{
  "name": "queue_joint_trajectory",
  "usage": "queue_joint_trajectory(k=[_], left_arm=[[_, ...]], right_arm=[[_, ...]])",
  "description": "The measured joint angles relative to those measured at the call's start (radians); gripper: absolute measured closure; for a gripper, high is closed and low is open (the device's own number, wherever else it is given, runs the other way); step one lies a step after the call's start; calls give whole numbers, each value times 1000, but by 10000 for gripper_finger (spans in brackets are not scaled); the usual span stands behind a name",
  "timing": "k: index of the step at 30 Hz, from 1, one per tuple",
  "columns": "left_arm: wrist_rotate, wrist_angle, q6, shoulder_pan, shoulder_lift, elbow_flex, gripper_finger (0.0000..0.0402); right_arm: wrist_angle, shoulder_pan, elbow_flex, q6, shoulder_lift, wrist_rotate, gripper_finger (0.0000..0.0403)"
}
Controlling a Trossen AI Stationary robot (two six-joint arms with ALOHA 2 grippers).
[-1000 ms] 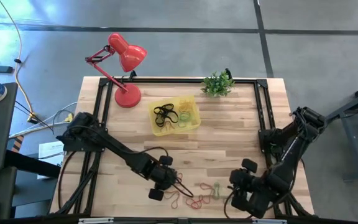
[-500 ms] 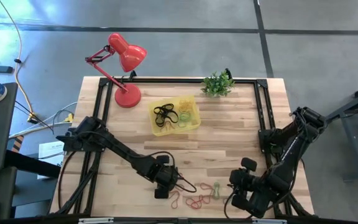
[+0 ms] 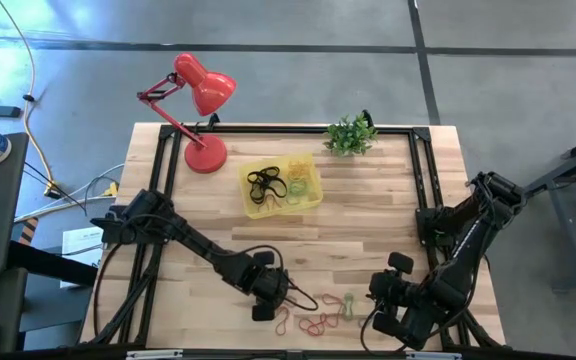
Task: Pick and place rubber bands into bin
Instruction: Put the red rubber band into the yellow bin
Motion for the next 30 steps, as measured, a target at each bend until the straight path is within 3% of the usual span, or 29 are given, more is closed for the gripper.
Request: queue_joint_trajectory(k=[4,10,20,30], left_arm=[[-22,-10,0,0,2,0,296],[-57,-21,51,0,4,0,389],[-106,-51,78,-1,-25,-5,400],[-225,-128,88,0,-160,-7,401]], right_arm=[[-2,0,0,0,0,0,261],[-24,0,0,0,0,0,264],[-48,2,0,0,0,10,265],[-48,5,0,0,0,31,265]])
